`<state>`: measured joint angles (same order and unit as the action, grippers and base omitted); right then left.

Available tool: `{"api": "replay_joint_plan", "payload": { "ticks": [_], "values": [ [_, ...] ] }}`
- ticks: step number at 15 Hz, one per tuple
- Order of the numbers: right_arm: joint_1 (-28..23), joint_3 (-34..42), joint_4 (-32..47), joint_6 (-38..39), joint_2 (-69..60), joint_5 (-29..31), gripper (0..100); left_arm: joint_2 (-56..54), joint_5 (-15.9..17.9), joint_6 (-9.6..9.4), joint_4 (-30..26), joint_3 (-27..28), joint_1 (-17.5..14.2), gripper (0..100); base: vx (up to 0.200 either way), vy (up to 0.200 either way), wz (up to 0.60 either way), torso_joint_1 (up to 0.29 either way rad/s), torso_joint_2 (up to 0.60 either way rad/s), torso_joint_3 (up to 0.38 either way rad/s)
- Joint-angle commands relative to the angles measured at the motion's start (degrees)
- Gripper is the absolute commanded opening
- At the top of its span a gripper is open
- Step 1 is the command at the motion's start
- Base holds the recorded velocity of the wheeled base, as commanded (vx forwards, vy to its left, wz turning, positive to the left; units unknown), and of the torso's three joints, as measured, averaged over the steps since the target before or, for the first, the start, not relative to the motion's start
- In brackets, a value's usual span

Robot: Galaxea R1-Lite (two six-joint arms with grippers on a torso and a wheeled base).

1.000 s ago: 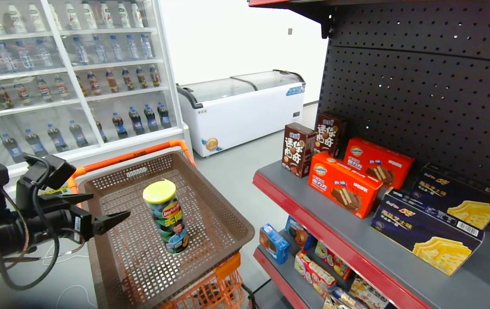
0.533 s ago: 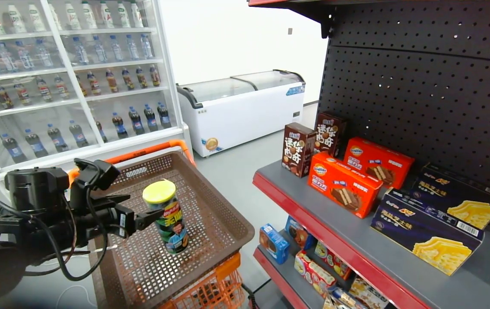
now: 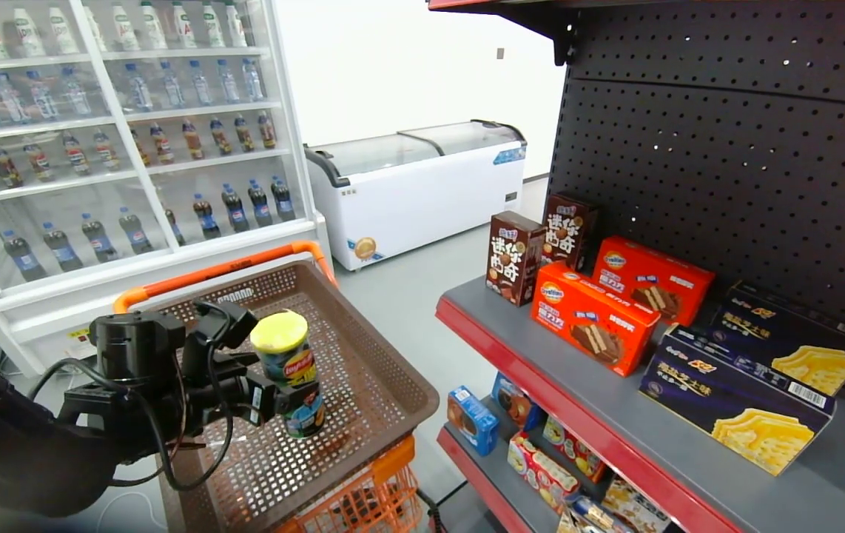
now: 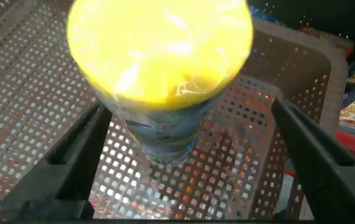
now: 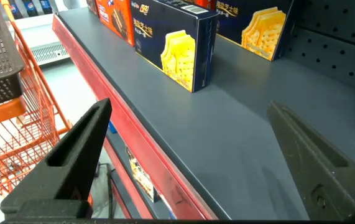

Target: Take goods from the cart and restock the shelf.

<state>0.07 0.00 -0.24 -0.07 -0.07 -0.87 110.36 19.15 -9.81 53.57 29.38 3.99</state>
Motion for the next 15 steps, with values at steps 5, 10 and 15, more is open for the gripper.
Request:
{"api": "replay_joint_plan", "payload": {
  "ticks": [5, 10, 15],
  "values": [
    [0.0, 0.0, 0.0, 0.0, 0.1, 0.0, 100, 6.7, 0.0, -3.99, 0.7, 1.2, -1.2, 100, 0.000, 0.000, 0.00, 0.000, 0.00, 0.000],
    [0.0, 0.0, 0.0, 0.0, 0.1, 0.0, 100, 9.8, -0.2, -3.99, 0.8, 4.1, -1.5, 100, 0.000, 0.000, 0.00, 0.000, 0.00, 0.000],
    [0.0, 0.0, 0.0, 0.0, 0.1, 0.0, 100, 11.2, -0.2, -3.90, 0.2, 8.7, -1.2, 0, 0.000, 0.000, 0.00, 0.000, 0.00, 0.000]
  ]
}}
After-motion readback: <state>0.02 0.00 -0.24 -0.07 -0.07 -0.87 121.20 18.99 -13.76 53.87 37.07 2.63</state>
